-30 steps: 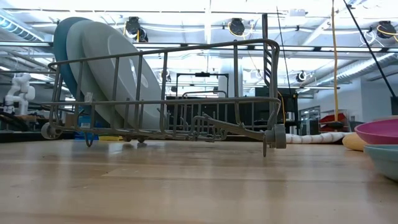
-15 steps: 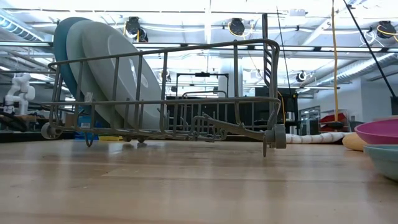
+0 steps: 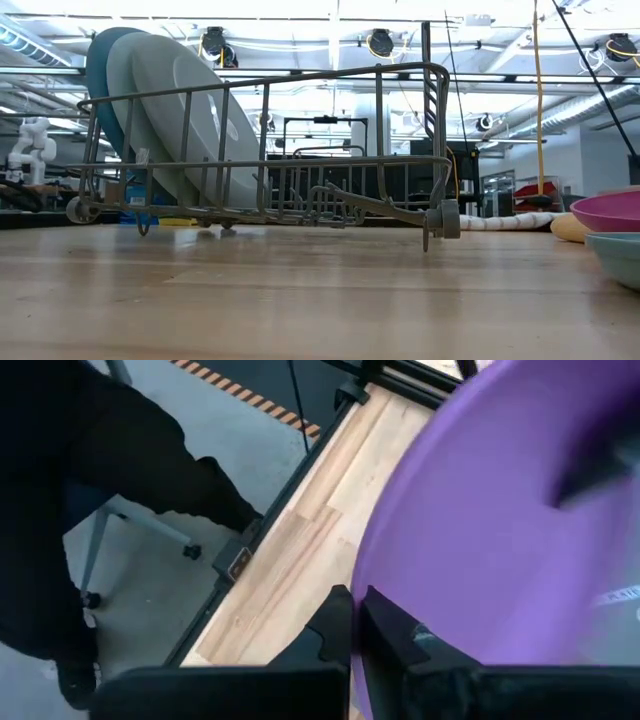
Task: Sort dishes
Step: Put the small purple plate into the dish rack
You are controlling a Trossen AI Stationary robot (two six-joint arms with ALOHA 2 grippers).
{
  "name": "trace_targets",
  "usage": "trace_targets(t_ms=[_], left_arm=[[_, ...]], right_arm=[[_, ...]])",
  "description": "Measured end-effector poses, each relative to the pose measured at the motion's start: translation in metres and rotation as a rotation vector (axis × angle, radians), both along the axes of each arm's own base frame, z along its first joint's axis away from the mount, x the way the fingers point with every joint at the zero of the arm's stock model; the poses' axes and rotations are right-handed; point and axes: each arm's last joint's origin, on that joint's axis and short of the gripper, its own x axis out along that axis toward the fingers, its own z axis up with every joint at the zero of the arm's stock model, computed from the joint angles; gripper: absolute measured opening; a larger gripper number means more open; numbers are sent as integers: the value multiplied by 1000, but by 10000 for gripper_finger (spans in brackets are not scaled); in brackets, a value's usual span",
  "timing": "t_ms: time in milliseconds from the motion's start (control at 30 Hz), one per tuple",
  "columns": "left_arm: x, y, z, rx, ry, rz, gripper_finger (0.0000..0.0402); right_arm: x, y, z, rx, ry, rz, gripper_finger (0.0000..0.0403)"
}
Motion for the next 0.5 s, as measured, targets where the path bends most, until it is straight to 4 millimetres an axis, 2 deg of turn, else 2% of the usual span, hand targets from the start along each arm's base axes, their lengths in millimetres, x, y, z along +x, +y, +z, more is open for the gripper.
trace_targets(t_ms=[33,167,500], left_arm=[[0,0,-1,4,9,-21,35],[-2,2,1,-7,5,-28,33],[-6,9,-2,-37,74,111,33]], right_arm=[[-1,0,1,2,-1,-3,0],[0,-1,2,17,-4,-36,18],[-4,2,-3,-37,14,-194,156]])
